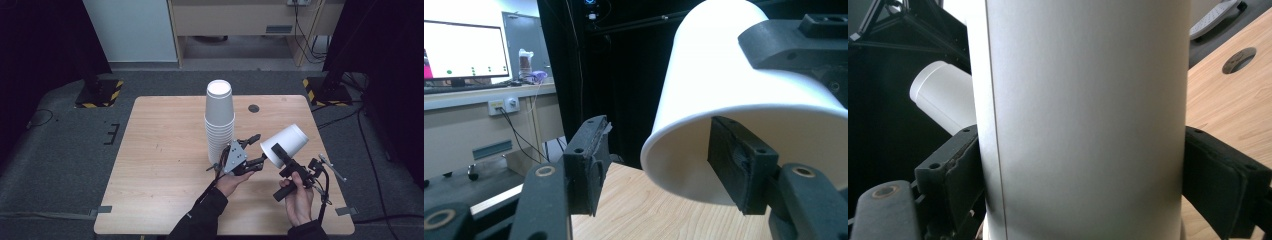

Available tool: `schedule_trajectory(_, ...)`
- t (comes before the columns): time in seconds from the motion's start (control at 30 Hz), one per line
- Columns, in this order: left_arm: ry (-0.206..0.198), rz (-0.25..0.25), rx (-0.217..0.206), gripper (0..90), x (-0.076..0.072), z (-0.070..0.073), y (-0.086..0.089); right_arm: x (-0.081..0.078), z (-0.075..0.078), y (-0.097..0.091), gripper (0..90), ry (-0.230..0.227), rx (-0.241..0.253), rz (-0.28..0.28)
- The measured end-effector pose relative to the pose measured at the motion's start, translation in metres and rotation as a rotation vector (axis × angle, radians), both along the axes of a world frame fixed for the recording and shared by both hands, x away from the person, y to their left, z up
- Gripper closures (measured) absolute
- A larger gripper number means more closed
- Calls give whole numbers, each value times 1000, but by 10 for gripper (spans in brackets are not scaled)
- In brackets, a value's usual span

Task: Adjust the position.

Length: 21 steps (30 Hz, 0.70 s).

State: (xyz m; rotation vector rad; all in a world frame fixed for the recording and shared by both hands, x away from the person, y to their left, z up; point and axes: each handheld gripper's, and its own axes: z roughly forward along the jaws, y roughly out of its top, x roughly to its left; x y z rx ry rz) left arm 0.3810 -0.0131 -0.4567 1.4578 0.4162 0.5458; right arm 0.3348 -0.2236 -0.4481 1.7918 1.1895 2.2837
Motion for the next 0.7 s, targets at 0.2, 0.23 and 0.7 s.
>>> schedule_trajectory(0.2,3,0,-5,433,3,-1,-2,0,-1,2,125,6,-2,10)
schedule_trajectory(0.23,2,2,-5,438,3,-2,-3,0,-1,3,125,3,-5,6)
schedule_trajectory(0.7,-5,17,-17,489,9,-4,-4,0,-4,8,124,19,1,33)
